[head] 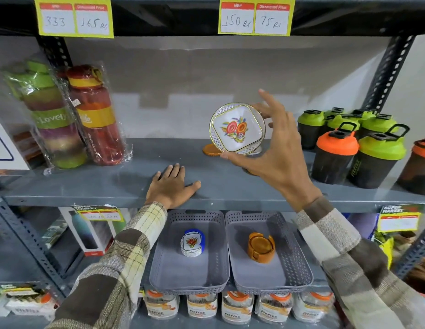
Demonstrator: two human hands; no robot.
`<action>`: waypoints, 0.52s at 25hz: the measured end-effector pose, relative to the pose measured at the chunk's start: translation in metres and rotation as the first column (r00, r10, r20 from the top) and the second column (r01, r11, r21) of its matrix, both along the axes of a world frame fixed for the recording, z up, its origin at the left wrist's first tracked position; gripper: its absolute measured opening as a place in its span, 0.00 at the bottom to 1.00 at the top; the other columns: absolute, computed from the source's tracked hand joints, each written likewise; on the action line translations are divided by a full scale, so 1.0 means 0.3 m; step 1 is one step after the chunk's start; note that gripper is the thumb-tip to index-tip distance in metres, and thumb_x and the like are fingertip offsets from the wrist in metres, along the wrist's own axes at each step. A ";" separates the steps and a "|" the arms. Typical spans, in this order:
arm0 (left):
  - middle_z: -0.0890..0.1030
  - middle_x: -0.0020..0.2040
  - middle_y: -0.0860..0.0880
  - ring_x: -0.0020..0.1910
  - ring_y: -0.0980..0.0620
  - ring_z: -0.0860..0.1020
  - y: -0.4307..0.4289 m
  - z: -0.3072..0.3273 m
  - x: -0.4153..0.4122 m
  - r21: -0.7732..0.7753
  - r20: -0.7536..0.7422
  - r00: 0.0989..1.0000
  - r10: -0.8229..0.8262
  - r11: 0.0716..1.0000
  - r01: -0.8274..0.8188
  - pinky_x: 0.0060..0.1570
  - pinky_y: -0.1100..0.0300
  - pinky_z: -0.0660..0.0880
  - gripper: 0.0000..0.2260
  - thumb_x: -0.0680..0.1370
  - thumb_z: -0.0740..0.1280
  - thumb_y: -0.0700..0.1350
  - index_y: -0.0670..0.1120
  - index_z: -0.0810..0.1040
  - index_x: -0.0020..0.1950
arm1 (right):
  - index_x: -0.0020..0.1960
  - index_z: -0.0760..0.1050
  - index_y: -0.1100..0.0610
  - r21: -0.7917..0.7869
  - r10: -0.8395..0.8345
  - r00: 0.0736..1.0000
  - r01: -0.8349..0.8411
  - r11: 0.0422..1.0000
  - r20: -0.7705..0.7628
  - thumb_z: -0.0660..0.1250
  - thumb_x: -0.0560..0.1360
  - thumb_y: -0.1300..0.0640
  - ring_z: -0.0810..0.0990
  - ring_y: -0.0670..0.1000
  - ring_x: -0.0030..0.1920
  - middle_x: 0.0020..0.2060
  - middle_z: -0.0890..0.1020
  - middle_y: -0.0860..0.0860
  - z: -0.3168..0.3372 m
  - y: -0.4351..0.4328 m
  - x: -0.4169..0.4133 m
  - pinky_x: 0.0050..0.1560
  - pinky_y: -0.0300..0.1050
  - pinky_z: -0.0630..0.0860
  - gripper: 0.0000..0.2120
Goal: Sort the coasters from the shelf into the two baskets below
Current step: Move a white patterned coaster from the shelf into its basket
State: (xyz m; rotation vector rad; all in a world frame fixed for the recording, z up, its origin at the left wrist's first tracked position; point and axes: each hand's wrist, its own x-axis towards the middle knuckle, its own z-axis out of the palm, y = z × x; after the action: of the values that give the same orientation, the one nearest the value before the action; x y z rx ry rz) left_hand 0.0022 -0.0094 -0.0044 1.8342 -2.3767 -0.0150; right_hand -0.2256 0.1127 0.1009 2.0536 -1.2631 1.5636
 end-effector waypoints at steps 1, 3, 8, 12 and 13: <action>0.48 0.81 0.50 0.79 0.52 0.46 0.003 -0.003 0.000 -0.015 -0.012 1.000 0.001 1.000 -0.001 0.76 0.49 0.44 0.38 0.77 0.46 0.69 0.47 0.50 0.81 | 0.77 0.61 0.58 -0.021 0.005 1.000 -0.005 1.000 0.003 0.82 0.62 0.40 0.76 0.56 0.61 0.65 0.75 0.49 0.008 0.029 0.007 0.63 0.57 0.73 0.53; 0.50 0.81 0.50 0.79 0.52 0.48 0.007 -0.007 0.000 -0.039 -0.028 1.000 0.004 0.999 -0.005 0.76 0.49 0.45 0.39 0.77 0.47 0.69 0.47 0.51 0.81 | 0.76 0.61 0.61 -0.069 0.018 1.000 -0.018 0.997 -0.003 0.83 0.62 0.40 0.77 0.56 0.62 0.65 0.74 0.47 0.024 0.090 0.017 0.62 0.59 0.73 0.53; 0.49 0.81 0.50 0.79 0.52 0.47 0.002 0.001 -0.002 -0.006 -0.002 1.000 -0.003 1.000 0.003 0.76 0.49 0.45 0.39 0.77 0.45 0.69 0.47 0.49 0.81 | 0.75 0.58 0.60 -0.153 0.078 0.997 -0.081 0.985 -0.024 0.84 0.63 0.42 0.77 0.55 0.65 0.66 0.76 0.54 0.065 0.205 0.024 0.61 0.63 0.73 0.54; 0.51 0.81 0.49 0.79 0.51 0.50 0.001 0.016 0.000 0.002 -0.003 1.000 -0.031 1.000 0.031 0.76 0.49 0.47 0.39 0.77 0.47 0.69 0.46 0.51 0.81 | 0.74 0.55 0.56 -0.130 0.101 0.995 -0.104 0.986 -0.027 0.84 0.61 0.41 0.77 0.52 0.66 0.66 0.76 0.54 0.059 0.208 0.029 0.62 0.62 0.73 0.54; 0.51 0.81 0.49 0.79 0.50 0.51 0.000 0.023 0.000 0.007 -0.004 0.999 -0.034 0.999 0.034 0.76 0.49 0.48 0.39 0.77 0.48 0.69 0.46 0.52 0.81 | 0.74 0.55 0.56 -0.118 0.104 0.994 -0.106 0.987 -0.026 0.84 0.61 0.42 0.77 0.52 0.66 0.66 0.76 0.53 0.050 0.204 0.029 0.63 0.62 0.73 0.54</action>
State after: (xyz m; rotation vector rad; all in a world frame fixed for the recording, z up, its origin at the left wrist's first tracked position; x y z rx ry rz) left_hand 0.0022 -0.0095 0.0026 1.7943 -2.4083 -0.0301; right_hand -0.2168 0.1738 0.1160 2.0853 -1.0436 1.6179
